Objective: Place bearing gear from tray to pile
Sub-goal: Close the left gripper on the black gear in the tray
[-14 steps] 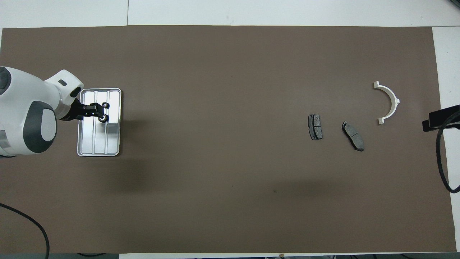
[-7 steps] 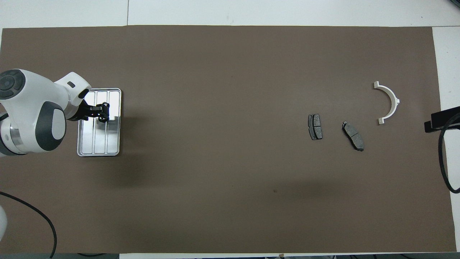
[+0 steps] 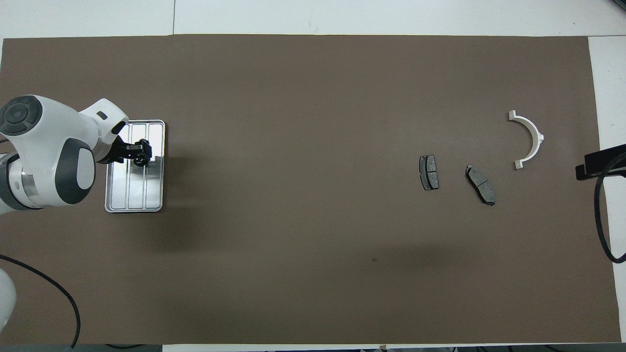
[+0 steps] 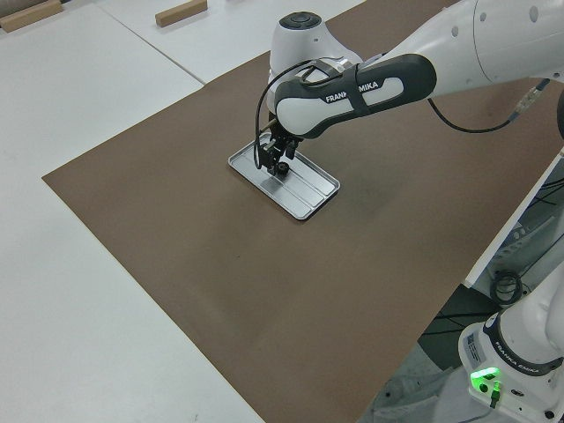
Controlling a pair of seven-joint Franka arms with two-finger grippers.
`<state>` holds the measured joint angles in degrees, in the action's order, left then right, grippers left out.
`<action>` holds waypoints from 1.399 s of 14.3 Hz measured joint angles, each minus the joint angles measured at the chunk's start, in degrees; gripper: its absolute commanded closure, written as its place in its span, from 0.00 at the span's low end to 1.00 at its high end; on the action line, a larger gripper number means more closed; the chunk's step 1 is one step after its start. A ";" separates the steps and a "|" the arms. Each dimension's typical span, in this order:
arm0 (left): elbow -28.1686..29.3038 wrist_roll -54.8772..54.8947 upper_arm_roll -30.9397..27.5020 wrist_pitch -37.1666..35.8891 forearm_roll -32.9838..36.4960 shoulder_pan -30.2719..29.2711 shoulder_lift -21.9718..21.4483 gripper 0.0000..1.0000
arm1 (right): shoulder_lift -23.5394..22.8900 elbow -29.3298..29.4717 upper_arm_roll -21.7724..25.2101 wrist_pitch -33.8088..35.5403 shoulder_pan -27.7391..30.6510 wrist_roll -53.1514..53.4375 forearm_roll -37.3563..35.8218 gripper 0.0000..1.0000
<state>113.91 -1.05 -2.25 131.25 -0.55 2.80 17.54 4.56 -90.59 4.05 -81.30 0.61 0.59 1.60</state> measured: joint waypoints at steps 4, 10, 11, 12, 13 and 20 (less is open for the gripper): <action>0.00 0.06 0.02 0.04 0.00 0.01 0.11 0.27 | 0.10 -0.18 0.02 0.00 0.01 0.00 0.00 0.00; 0.00 0.06 0.11 0.59 0.00 0.60 0.57 0.31 | 0.23 -0.25 0.12 -0.64 0.59 0.00 0.00 0.00; 0.00 0.07 0.10 0.59 0.00 0.60 0.59 0.33 | 0.23 -0.25 0.14 -0.81 0.59 0.00 0.00 0.00; 0.00 0.07 0.10 0.59 0.00 0.60 0.59 0.34 | 0.23 -0.25 0.13 -0.85 0.58 0.00 0.00 0.00; 0.00 0.07 0.09 0.59 0.00 0.60 0.60 0.35 | 0.23 -0.25 0.12 -0.88 0.58 0.00 0.00 0.00; 0.49 0.18 -0.13 0.60 0.00 0.59 0.65 0.47 | 0.29 -0.25 0.08 -0.91 0.53 0.00 0.00 0.00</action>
<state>114.39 -0.86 -2.38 131.84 -0.55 3.39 18.20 4.85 -90.84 4.12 -82.21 1.15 0.59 1.60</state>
